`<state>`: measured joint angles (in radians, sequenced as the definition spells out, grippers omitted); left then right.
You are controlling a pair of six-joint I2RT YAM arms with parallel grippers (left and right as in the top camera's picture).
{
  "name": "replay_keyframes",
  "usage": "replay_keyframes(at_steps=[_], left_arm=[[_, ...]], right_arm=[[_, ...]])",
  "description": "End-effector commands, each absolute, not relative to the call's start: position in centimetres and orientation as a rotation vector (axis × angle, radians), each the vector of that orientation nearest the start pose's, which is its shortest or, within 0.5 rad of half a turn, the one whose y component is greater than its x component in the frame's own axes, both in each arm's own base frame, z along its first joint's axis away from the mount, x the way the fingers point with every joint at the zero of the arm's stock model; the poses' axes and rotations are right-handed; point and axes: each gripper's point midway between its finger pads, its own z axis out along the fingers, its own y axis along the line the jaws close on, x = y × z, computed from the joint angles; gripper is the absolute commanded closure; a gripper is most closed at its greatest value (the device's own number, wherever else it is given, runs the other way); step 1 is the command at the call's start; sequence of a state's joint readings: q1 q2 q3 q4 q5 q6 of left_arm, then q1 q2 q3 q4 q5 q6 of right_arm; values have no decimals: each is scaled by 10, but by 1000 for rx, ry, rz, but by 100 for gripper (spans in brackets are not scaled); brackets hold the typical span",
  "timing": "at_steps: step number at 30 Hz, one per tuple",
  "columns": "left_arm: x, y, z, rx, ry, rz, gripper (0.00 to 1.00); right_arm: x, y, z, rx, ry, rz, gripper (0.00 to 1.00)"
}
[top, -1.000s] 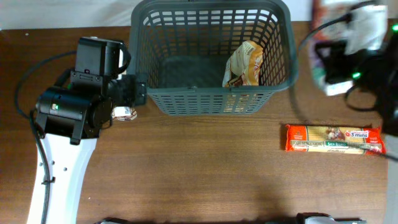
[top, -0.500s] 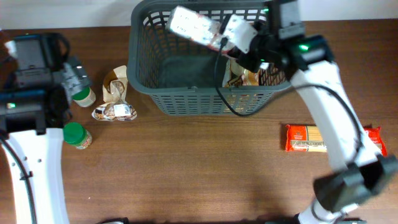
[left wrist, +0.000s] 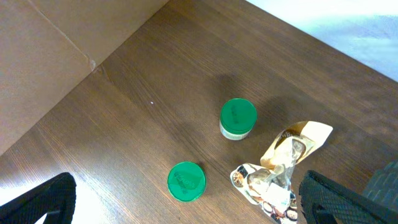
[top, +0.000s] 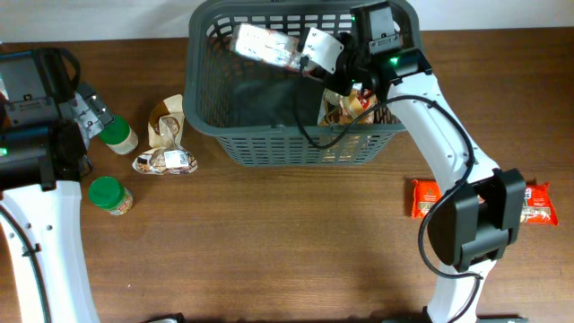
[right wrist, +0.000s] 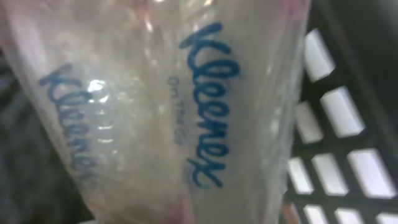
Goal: Pack container
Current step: 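Lower the tissue packs into the basket and release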
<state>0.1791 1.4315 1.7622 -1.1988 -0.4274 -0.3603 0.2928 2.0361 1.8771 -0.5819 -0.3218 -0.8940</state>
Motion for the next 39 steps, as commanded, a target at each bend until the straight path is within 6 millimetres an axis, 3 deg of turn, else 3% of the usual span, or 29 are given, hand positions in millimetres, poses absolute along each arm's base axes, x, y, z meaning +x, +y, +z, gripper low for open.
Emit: replay_keyframes(at_steps=[1,9,13,16,20,23,27,28,29,31,34,35,36,38,39], left_arm=[[326,135,336,-839,2223,447,1],[326,135,336,-839,2223,447,1],[326,135,336,-839,2223,447,1],[326,135,336,-839,2223,447,1],[326,135,336,-839,2223,447,1],[326,135,336,-839,2224,447,1],[326,135,336,-840,2224,448,1],[326,135,336,-840,2224,448,1],[326,135,336,-839,2225,448,1],[325,135,336,-840,2226,448,1],[325,135,336,-840,2226,448,1],[325,135,336,-840,2226,448,1],[326,135,336,-840,2226,448,1],[325,135,336,-840,2226,448,1],[325,135,336,-840,2226,448,1]], right_arm=[[527,236,221,-1388,1706,105,92],[543,240,230,-1355,1638,68,91],[539,240,210,-1372,1699,99,89],[541,239,197,-1324,1766,138,59],[545,236,190,-1240,1847,160,44],[553,221,211,-1076,1918,108,34],[544,198,269,-926,1925,56,30],[531,189,305,-905,1890,43,28],[522,182,326,-890,1870,35,27],[506,168,359,-859,1840,18,27],[482,126,405,-655,1856,20,23],[473,102,417,-548,1878,25,21],[467,86,423,-481,1896,31,19],[451,36,427,-266,1965,46,16],[435,-14,417,-45,2053,47,14]])
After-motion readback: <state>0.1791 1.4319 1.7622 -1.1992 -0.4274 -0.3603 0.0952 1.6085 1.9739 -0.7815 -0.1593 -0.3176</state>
